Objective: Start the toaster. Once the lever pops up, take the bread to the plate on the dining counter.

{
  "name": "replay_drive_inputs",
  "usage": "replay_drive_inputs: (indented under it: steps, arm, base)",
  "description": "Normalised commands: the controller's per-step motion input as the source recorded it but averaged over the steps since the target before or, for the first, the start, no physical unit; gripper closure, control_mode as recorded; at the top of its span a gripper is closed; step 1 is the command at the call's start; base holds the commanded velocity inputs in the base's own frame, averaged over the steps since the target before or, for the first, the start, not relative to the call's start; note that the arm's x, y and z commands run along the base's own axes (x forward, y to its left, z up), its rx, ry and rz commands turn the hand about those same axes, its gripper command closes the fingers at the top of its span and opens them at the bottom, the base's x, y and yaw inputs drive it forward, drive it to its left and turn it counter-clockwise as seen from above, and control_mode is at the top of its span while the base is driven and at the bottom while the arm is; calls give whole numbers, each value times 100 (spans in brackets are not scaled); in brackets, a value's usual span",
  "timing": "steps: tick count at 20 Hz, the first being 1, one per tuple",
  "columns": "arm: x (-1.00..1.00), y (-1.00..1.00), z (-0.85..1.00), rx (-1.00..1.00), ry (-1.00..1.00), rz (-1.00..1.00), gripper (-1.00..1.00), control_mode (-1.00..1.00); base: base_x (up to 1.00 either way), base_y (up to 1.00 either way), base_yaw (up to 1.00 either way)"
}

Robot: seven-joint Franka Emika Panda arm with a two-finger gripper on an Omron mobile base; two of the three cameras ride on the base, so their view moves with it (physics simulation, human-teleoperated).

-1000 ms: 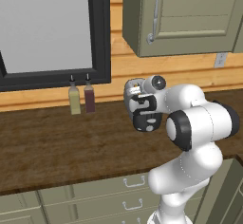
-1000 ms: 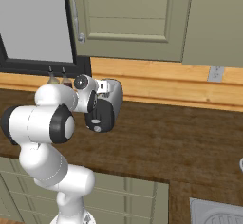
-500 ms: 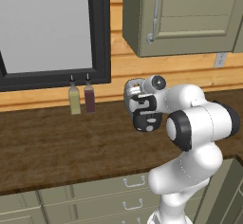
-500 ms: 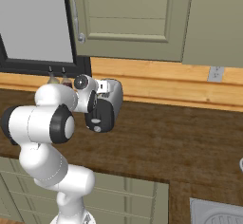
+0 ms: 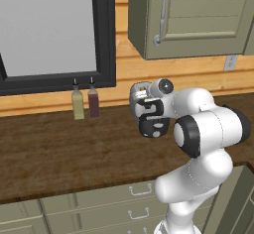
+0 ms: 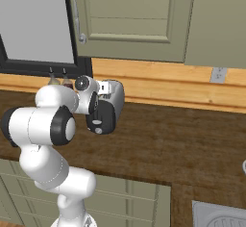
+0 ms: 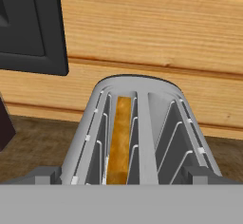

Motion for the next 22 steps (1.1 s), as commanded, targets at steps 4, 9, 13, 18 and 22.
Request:
replay_drive_inputs:
  steps: [4, 9, 13, 18, 22]
  arm:
    - [0, 0, 0, 0, 0, 0, -100, -100]
    - [0, 0, 0, 0, 0, 0, -100, -100]
    - [0, 0, 0, 0, 0, 0, -100, -100]
    - [0, 0, 0, 0, 0, 0, -100, -100]
    - [0, 0, 0, 0, 0, 0, -100, -100]
  base:
    - [0, 0, 0]
    - [0, 0, 0]
    - [0, 0, 0]
    - [0, 0, 0]
    - [0, 0, 0]
